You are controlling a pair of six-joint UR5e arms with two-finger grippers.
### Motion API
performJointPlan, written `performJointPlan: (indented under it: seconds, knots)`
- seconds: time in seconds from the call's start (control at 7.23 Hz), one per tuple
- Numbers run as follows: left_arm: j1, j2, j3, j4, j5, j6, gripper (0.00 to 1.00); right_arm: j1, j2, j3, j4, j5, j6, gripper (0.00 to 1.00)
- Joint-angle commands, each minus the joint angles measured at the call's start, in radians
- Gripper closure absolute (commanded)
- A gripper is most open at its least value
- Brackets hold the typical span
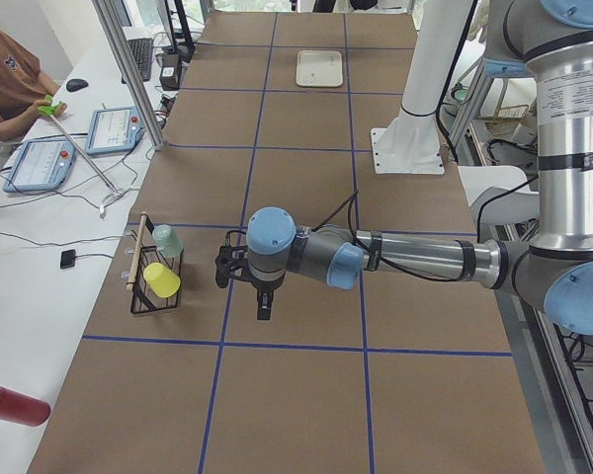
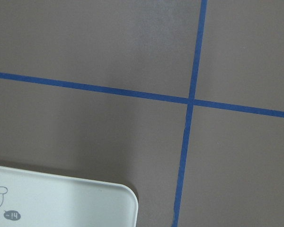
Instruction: Left arm grabs green cup and hands to right arm on tray
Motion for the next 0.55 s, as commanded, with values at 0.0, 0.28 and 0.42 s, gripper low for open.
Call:
performJointPlan:
  seconds: [0.0,0.28,0.42]
  knots:
    - [0.095,-0.111,0.001,-0.066,0.07,-0.236,0.0,-0.011,-0.004,-0.003,0.022,0.013,0.005,0.0]
    - [0.19,-0.222,0.005,-0.063,0.172,-0.342,0.02,-0.02,-0.004,-0.006,0.023,0.007,0.0,0.0]
    - [0.209,-0.277,0.016,-0.061,0.24,-0.366,0.01,-0.026,0.001,-0.005,0.023,0.005,0.003,0.0]
